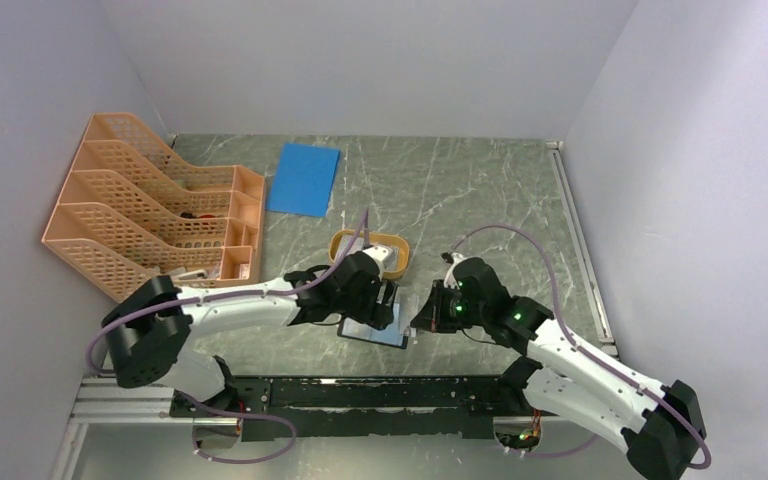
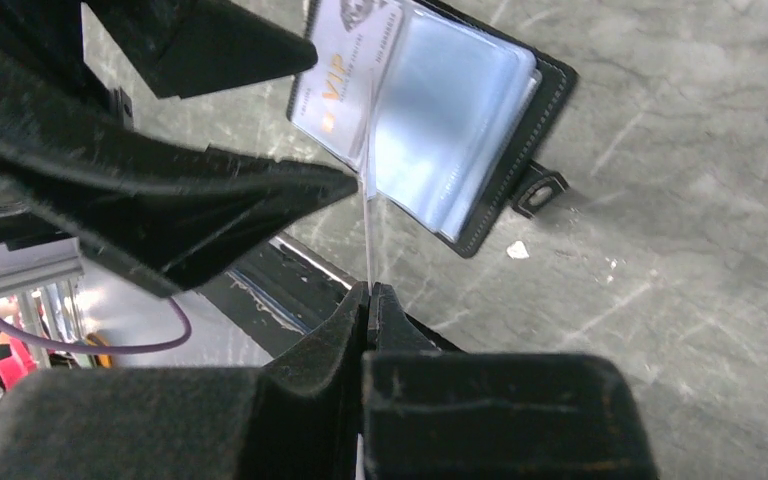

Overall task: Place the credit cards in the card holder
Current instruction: Adjust the card holder at the center of the board.

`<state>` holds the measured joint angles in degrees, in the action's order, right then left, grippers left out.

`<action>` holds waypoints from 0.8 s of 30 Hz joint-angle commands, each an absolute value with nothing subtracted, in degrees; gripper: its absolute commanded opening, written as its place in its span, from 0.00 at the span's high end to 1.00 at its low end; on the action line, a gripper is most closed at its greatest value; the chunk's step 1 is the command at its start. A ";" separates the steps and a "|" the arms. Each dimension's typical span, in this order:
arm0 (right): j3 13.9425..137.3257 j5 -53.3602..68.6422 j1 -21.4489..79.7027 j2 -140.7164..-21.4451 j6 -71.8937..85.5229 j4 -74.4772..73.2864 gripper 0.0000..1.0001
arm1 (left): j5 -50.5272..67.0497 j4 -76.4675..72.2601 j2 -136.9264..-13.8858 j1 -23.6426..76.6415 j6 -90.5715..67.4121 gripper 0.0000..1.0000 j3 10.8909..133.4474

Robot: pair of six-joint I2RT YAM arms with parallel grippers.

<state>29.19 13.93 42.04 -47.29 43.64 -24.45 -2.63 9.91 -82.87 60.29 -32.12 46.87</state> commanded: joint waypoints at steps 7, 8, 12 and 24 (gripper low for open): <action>25.80 12.31 41.62 -41.55 45.15 -27.94 1.00 | -8.12 10.26 -91.13 60.74 -30.77 0.28 49.25; 25.45 12.88 41.60 -41.35 45.32 -27.64 1.00 | -7.77 9.87 -91.59 60.73 -30.76 0.30 49.22; 23.92 14.83 41.66 -41.15 46.32 -25.75 1.00 | -7.56 9.07 -93.29 60.79 -30.77 0.39 49.07; 21.67 17.21 41.58 -41.96 47.63 -22.32 1.00 | -9.32 9.82 -96.17 60.73 -30.68 0.69 48.47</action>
<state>22.61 15.73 41.95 -42.00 46.72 -24.64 -7.60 8.08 -93.97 60.53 -31.24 48.60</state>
